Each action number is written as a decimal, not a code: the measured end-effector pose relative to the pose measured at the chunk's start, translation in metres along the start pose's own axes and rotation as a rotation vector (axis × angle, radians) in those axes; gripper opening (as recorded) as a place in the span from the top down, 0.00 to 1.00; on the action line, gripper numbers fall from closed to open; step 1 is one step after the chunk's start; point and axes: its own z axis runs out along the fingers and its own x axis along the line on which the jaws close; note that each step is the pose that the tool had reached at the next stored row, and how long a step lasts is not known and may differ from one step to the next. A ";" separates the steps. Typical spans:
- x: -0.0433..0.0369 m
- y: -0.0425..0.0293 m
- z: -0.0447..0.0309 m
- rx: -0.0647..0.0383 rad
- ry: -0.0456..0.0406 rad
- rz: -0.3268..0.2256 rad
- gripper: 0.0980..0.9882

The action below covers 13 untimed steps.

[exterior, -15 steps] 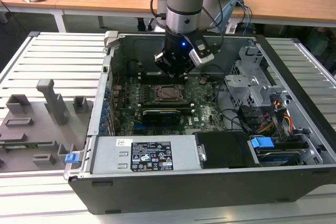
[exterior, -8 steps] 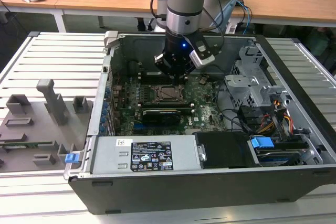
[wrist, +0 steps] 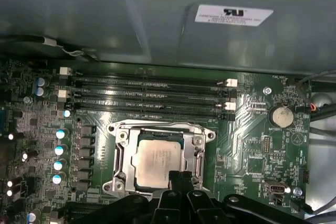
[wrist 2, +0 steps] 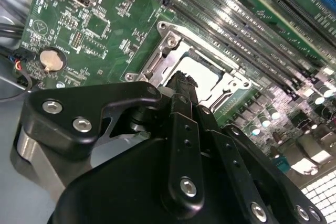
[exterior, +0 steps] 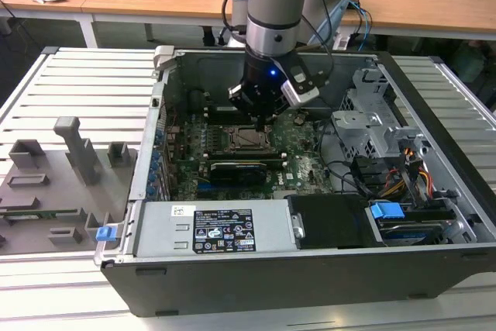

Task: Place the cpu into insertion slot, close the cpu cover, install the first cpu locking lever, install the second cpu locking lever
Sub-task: 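Install the second cpu locking lever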

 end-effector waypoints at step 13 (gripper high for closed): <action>0.0018 -0.0292 0.0007 -0.034 0.0084 0.001 0.99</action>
